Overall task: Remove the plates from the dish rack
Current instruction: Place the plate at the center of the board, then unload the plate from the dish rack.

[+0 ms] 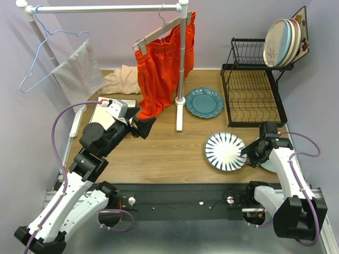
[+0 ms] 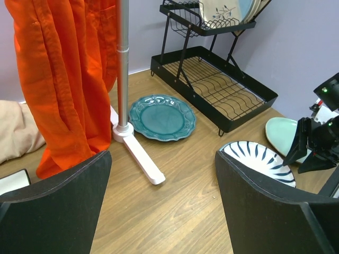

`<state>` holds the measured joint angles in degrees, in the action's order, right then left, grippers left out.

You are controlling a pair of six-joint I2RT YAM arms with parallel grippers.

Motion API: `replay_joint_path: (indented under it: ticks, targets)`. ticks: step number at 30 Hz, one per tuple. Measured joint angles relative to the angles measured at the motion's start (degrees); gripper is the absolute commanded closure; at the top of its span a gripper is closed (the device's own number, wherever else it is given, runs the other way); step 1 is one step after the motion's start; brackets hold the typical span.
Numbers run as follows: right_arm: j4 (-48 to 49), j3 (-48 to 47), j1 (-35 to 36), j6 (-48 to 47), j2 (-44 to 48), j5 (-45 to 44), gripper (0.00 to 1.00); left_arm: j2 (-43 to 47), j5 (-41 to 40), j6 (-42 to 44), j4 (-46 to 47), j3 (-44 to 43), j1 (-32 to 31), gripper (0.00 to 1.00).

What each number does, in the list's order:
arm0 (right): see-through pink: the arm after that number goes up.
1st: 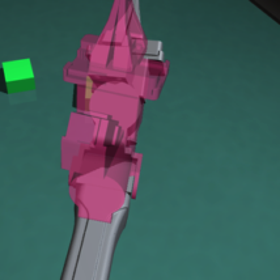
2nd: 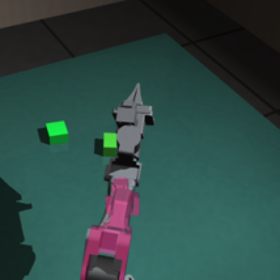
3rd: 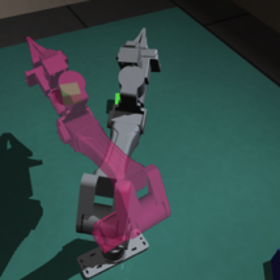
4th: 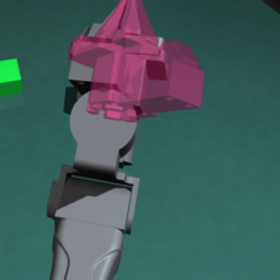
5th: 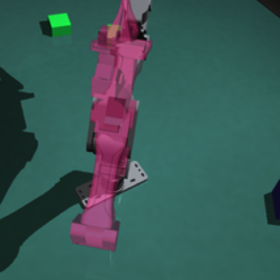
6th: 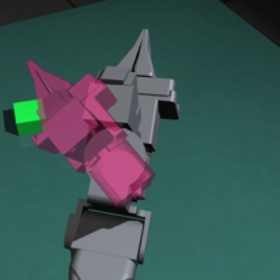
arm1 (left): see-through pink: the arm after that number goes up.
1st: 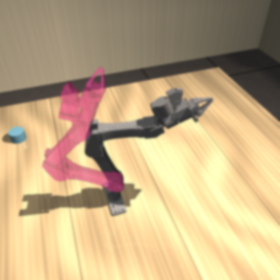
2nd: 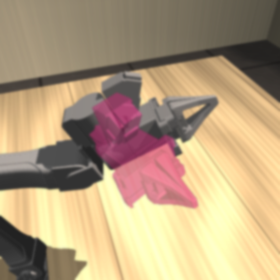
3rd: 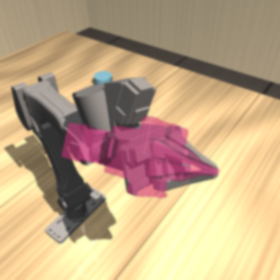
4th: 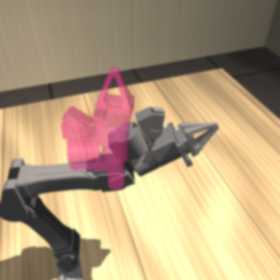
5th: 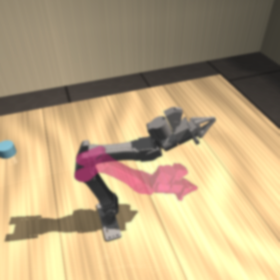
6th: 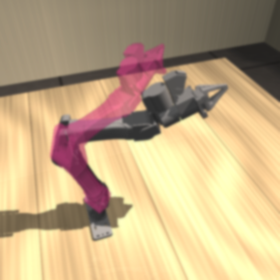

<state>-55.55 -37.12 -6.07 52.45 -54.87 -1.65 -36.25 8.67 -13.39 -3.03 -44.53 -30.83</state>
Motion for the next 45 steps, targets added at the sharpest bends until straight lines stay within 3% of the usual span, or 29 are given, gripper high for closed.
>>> replay_joint_path:
  ticks: [10,22,29,38,45]
  targets:
    - [0.3,-1.2,0.0,-0.7,-2.5,-1.2,0.51,1.4,0.0,0.0,0.0,0.0,0.0,0.12]
    - [2.9,-14.4,0.0,-4.2,-3.9,-1.8,0.51,1.4,0.0,0.0,0.0,0.0,0.0,0.12]
    - [19.4,-20.9,0.0,-4.5,-0.2,11.5,0.48,1.4,0.0,0.0,0.0,0.0,0.0,0.12]
    - [28.3,-44.0,0.0,-14.9,-17.4,15.9,0.48,1.2,0.0,0.1,0.0,0.0,0.0,0.12]
    - [29.3,-62.6,0.0,-24.9,-33.0,6.5,0.48,0.8,0.0,0.1,0.0,0.0,0.0,0.12]
